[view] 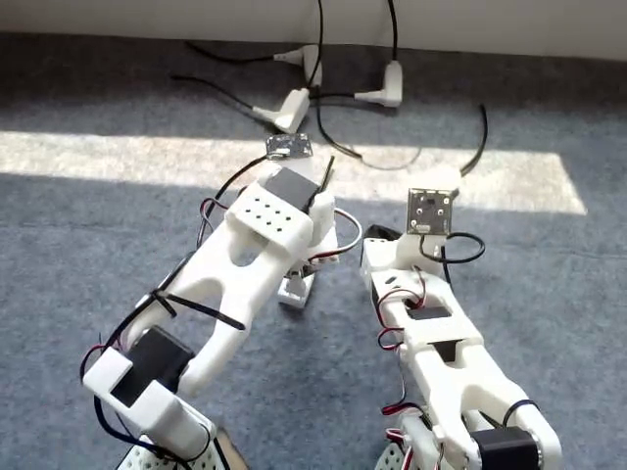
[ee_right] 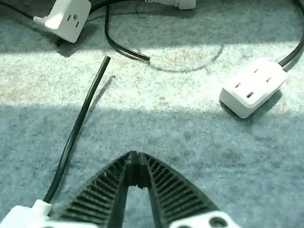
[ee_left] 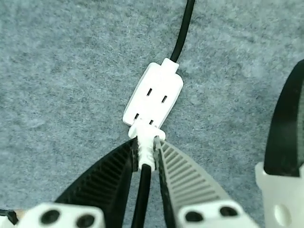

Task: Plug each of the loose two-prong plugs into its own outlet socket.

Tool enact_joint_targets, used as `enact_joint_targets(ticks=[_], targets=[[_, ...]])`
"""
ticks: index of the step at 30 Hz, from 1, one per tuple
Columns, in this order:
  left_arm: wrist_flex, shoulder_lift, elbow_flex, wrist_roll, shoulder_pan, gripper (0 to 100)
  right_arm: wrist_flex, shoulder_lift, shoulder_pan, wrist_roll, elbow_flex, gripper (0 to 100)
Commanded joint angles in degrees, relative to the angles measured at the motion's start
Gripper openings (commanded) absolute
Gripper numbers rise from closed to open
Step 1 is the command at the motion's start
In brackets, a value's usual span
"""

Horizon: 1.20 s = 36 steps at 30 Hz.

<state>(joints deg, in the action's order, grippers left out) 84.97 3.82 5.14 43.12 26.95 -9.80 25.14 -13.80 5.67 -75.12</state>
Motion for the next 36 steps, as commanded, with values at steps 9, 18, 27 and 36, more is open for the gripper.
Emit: enact_joint_targets(ticks=[9,18,27,36], targets=[[1.23,-0.04,-2.15,0.53,-4.88,1,-1.19,0.57,0.66,0.70,1.01,0.6],[0.88,0.57,-1.63,0.26,-3.56,1,-1.19,0.57,0.75,0.70,1.01,0.6],[0.79,7.34,-2.77,0.26,-1.63,1,-1.19,0.57,0.75,0.70,0.92,0.6],[1.23,22.02,-12.35,0.35,-2.86,1,-1.19,0.66,0.75,0.70,0.75,0.6]])
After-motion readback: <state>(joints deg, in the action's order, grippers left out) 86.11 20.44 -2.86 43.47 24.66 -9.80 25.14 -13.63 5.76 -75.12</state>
